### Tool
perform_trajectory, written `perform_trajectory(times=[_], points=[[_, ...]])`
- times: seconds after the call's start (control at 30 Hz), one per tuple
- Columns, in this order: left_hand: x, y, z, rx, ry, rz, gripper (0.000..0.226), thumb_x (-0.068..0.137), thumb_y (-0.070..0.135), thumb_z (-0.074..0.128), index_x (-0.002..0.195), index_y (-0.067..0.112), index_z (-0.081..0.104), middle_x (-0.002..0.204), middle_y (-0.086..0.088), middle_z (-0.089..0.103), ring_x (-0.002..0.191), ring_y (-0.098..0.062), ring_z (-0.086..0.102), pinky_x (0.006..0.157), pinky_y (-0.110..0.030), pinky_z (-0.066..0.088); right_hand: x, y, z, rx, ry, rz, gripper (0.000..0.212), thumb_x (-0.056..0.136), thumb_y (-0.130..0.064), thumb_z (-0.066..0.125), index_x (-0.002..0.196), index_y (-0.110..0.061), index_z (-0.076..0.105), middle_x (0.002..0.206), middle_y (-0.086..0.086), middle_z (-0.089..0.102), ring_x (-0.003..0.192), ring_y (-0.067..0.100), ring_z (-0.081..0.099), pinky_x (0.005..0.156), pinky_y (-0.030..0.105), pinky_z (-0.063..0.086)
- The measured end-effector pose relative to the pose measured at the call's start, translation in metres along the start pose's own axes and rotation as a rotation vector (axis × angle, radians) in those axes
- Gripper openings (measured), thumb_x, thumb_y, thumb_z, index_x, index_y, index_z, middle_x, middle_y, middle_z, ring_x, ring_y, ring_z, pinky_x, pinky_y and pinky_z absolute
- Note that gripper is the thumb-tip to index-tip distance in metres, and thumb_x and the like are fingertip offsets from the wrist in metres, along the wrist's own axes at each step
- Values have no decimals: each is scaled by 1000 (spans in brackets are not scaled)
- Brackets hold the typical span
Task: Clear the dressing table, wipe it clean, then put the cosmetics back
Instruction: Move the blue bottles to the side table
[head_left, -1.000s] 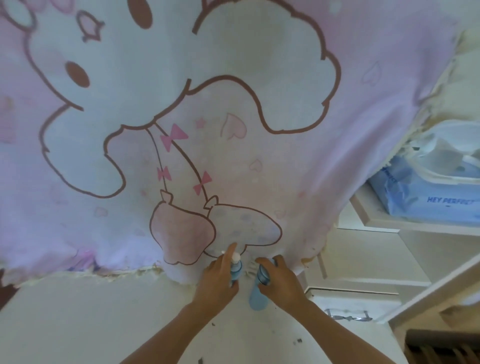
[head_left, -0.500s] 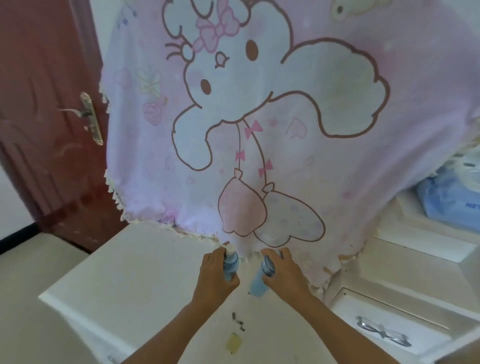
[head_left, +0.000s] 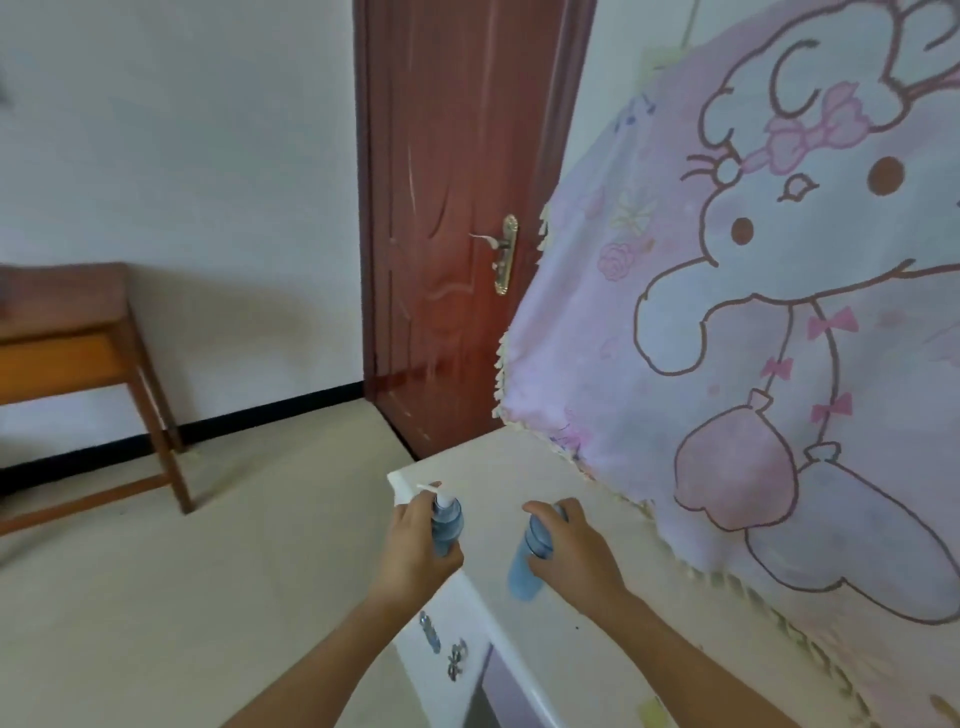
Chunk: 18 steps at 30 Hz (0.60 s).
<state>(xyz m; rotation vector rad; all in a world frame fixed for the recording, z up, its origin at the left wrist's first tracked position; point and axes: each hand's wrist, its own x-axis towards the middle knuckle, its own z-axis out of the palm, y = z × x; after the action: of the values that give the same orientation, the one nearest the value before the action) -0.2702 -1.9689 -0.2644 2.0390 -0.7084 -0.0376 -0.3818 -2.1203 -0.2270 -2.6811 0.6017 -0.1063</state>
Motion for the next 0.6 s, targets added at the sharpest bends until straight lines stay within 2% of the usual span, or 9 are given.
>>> perform_trajectory(times=[0.17, 0.3, 0.37, 0.47, 0.6], points=[[-25, -64, -111, 9, 160, -159, 35, 76, 3, 61, 96, 19, 37, 81, 16, 37, 88, -19, 41, 70, -21, 31, 33, -110, 41, -1, -96, -194, 56, 84, -15, 57, 134, -29, 38, 125, 3, 37, 101, 22, 56, 80, 25, 43], [-56, -125, -211, 82, 248, -242, 30, 75, 4, 60, 96, 15, 42, 81, 12, 39, 88, -21, 44, 70, -21, 34, 49, -209, 82, -5, -161, -304, 57, 82, -14, 56, 133, -32, 39, 124, 1, 35, 104, 20, 54, 83, 27, 43], [-72, -152, -260, 123, 315, -267, 29, 76, 3, 60, 95, 14, 42, 80, 14, 37, 86, -20, 42, 65, -17, 32, 54, -258, 101, 14, -189, -343, 57, 80, -13, 56, 132, -31, 41, 120, 0, 37, 104, 21, 54, 85, 28, 44], [-97, -188, -326, 172, 418, -310, 30, 75, 2, 62, 91, 15, 39, 78, 17, 35, 84, -18, 40, 61, -14, 31, 58, -330, 130, 20, -213, -435, 57, 79, -14, 57, 131, -30, 42, 113, -1, 37, 98, 21, 55, 81, 28, 44], [-131, -222, -392, 175, 540, -401, 33, 73, 1, 64, 89, 14, 39, 79, 10, 37, 86, -18, 39, 66, -23, 29, 54, -412, 161, 63, -244, -551, 52, 79, -13, 56, 127, -31, 45, 108, -6, 34, 97, 21, 55, 79, 27, 44]])
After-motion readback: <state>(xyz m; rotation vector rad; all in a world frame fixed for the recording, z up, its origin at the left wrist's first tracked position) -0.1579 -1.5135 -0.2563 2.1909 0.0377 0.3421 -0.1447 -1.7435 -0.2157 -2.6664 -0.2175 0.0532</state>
